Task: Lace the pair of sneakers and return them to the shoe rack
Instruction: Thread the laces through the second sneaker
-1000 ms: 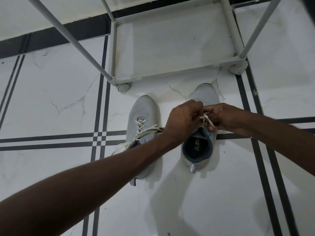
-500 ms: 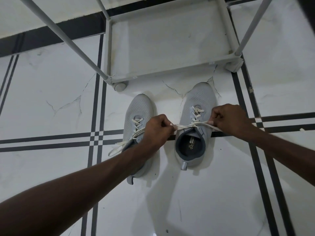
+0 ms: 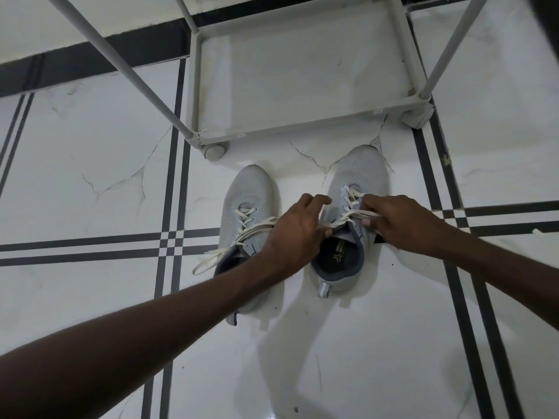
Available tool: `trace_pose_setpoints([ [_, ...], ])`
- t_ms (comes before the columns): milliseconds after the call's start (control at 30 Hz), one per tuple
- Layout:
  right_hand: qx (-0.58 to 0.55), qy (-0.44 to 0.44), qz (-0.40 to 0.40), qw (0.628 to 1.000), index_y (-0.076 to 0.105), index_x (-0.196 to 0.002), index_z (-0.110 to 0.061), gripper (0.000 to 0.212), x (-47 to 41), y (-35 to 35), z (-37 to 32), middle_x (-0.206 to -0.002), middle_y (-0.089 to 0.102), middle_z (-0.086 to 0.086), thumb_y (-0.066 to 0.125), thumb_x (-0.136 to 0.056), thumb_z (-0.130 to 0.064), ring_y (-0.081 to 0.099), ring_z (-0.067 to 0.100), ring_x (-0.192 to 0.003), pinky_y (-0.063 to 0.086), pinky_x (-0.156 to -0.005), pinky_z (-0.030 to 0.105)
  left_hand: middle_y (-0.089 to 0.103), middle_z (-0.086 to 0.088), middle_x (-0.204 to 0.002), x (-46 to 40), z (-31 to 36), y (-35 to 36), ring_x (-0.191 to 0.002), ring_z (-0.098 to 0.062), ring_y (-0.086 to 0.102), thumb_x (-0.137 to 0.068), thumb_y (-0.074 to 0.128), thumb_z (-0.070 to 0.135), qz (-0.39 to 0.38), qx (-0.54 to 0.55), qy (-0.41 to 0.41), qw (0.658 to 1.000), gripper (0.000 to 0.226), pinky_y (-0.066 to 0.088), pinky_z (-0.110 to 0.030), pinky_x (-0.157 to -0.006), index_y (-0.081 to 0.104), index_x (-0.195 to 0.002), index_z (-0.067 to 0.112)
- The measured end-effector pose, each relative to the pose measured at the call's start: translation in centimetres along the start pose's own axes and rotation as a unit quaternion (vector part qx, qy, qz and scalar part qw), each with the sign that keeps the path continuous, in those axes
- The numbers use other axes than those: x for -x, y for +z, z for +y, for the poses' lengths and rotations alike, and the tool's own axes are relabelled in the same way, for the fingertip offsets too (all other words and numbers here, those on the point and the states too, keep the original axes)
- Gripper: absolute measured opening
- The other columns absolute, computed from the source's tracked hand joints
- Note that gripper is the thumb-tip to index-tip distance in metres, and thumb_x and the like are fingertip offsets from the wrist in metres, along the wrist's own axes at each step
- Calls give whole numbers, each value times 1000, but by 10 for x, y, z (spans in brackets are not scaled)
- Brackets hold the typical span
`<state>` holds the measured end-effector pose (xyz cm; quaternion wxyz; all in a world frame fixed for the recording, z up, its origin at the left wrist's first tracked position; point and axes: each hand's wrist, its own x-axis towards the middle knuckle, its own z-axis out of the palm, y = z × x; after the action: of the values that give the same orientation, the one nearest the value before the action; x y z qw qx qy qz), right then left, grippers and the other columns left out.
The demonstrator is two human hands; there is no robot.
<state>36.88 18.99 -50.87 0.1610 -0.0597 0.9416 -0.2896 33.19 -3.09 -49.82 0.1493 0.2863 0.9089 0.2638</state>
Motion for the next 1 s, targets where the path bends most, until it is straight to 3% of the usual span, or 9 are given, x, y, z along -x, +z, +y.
trace_pose_setpoints([
  [167, -44, 44, 7, 998, 63, -76, -21, 19, -9, -6, 11, -70, 63, -6, 56, -93, -17, 54, 7, -64, 34, -56, 18, 67, -5, -96, 6, -4, 2, -78, -23, 68, -72, 83, 34, 30, 146, -231, 961, 47, 58, -42, -73, 56, -107, 16],
  [267, -41, 50, 20, 998, 68, -81, -22, 15, -10, -8, 13, -68, 60, -11, 59, -91, -16, 52, 3, -63, 29, -53, 13, 74, -11, -74, 1, -1, -2, -61, -23, 72, -72, 84, 33, -8, 190, -291, 938, 33, 61, -41, -65, 65, -86, 11],
  [367, -17, 27, 27, 999, 66, -82, -20, 11, -11, -8, 16, -70, 62, -5, 62, -91, -15, 52, 8, -62, 31, -53, 21, 75, -11, -70, -1, 3, -5, -63, -25, 72, -80, 78, 36, -20, 110, -236, 965, 27, 61, -37, -65, 70, -73, 11],
  [433, 32, -13, 16, 999, 62, -82, -18, 11, -11, -6, 17, -73, 59, 0, 61, -92, -13, 52, 18, -66, 31, -57, 28, 74, -10, -79, -3, 4, -5, -72, -26, 70, -88, 67, 39, -25, -53, -163, 985, 31, 54, -33, -64, 73, -83, 9],
  [500, 97, -65, 5, 993, 60, -82, -13, 10, -10, -5, 18, -71, 51, 0, 59, -90, -6, 46, 21, -67, 30, -59, 31, 73, -9, -91, -2, 0, -2, -82, -28, 67, -97, 53, 34, -31, -215, -82, 973, 26, 41, -32, -61, 67, -93, 12],
  [567, 152, -95, -20, 984, 58, -84, -14, 18, -9, -6, 19, -71, 46, -1, 56, -82, 4, 42, 20, -68, 30, -59, 32, 71, -7, -98, 4, -3, 0, -86, -28, 66, -99, 42, 23, -34, -290, 1, 957, 22, 33, -32, -61, 61, -103, 15],
  [667, 219, -103, -41, 969, 59, -87, -15, 30, -8, -11, 24, -70, 52, 1, 52, -71, 9, 47, 22, -69, 30, -58, 30, 70, -10, -96, 10, -15, -3, -83, -33, 66, -94, 31, 19, -42, -275, 100, 955, 33, 30, -34, -60, 61, -103, 12],
  [800, 265, -152, 3, 952, 65, -79, -8, 32, -11, -10, 29, -59, 61, 9, 59, -57, 14, 52, 28, -52, 30, -50, 27, 70, -8, -87, 4, -35, -14, -76, -32, 65, -95, 51, 28, -78, -235, 153, 957, 20, 34, -33, -58, 65, -96, 14],
  [1000, 291, -179, 32, 939, 63, -81, -8, 22, -10, -9, 34, -58, 58, 11, 51, -67, 4, 50, 28, -50, 28, -49, 29, 65, -6, -67, 14, -39, -12, -54, -28, 60, -84, 40, 19, -55, -233, 179, 954, 21, 27, -26, -50, 60, -80, 14],
])
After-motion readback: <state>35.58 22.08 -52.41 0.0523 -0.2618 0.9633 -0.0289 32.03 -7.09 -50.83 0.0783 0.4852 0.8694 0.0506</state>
